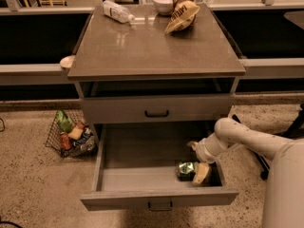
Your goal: Pick green can from middle drawer and place on counter
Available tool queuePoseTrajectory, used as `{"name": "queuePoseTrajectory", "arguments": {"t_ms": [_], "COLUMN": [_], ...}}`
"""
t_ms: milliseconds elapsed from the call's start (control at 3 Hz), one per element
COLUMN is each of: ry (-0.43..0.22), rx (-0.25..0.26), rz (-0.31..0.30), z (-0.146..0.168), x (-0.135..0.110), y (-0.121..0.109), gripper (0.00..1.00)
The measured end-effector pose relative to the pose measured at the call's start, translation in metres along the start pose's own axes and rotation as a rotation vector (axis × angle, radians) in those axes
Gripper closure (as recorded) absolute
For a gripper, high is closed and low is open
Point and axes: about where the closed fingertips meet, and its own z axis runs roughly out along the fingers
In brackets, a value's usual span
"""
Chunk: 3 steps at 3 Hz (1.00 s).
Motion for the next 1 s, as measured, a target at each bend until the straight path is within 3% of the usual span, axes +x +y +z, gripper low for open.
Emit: {"name": "queuePoseTrajectory", "arguments": {"t_ms": [667,1000], "ry": [0.006,0.011], "rx": [-0.005,-0.003], "rz": [0.042,0.049], "z": [0.035,0.045], "x": [0.022,0.026], "y": [-0.010,-0.010], "gripper": [0.00,0.18]}}
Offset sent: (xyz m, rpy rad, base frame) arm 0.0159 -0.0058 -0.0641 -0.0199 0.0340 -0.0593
